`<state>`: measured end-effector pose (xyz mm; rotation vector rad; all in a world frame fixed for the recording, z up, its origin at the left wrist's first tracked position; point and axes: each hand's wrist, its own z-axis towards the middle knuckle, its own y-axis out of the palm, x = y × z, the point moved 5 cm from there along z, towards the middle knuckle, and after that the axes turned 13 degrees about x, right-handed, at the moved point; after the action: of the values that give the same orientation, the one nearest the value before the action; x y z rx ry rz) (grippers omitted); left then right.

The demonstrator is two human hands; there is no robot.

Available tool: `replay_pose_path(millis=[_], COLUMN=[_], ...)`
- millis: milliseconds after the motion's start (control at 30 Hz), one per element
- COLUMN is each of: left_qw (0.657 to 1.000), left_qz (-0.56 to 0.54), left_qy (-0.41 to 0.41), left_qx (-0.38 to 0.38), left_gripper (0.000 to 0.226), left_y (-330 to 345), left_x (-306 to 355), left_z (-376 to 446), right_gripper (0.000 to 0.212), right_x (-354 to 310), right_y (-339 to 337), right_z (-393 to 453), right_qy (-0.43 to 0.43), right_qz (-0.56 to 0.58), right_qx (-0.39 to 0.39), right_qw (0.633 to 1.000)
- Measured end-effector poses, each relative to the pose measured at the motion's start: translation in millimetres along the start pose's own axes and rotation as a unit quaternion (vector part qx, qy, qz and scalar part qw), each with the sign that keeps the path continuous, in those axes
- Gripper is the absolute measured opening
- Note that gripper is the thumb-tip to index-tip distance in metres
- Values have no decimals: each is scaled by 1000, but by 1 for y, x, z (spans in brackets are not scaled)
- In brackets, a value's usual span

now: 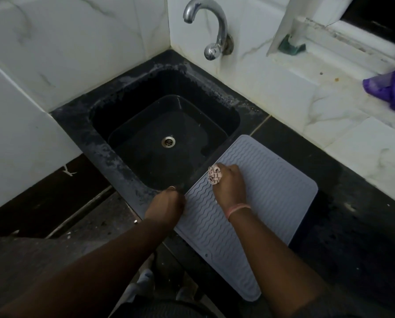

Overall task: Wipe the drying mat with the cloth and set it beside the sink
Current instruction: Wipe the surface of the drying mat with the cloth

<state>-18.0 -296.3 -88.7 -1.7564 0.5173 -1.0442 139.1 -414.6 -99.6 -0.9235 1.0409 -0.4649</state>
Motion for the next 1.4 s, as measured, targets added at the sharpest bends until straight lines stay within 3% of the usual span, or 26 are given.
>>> replay_pose_path(millis=[133, 200, 267, 500, 633, 767, 900, 1067, 1267, 1400], left_qw=[999, 997, 997, 997, 998, 997, 997, 996, 998, 997], left_qz=[-8, -15, -8, 44, 49, 62, 66, 77, 66, 63], left_qy=[24, 40, 31, 53, 43, 32, 41, 41, 22, 21], left_qx=[34, 63, 68, 46, -3, -9, 8, 13, -8, -25], left_gripper=[23, 29, 19, 26, 18, 16, 41, 25, 24, 25], left_y=[-2, -1, 2, 10, 8, 6, 11, 17, 14, 12], left_x=[13, 24, 29, 38, 41, 45, 62, 72, 71, 70], left_z=[3, 14, 26, 32, 38, 40, 47, 55, 62, 66], right_gripper=[48, 33, 16, 6, 8, 11, 2, 6, 13, 15], right_x=[1, -9, -16, -4, 21, 27, 11, 8, 24, 46], right_y=[0, 4, 11, 11, 2, -4, -7, 2, -3, -5], right_z=[-11, -17, -28, 6, 59, 83, 48, 4, 53, 100], right_qy=[-1, -40, -72, -102, -58, -15, -55, -70, -105, -76], right_qz=[10, 26, 17, -19, -52, -53, -56, -13, -13, -56], right_qx=[10, -3, -37, -40, 12, 3, -2, -40, -33, 6], right_qw=[1000, 999, 997, 994, 997, 998, 997, 997, 994, 996])
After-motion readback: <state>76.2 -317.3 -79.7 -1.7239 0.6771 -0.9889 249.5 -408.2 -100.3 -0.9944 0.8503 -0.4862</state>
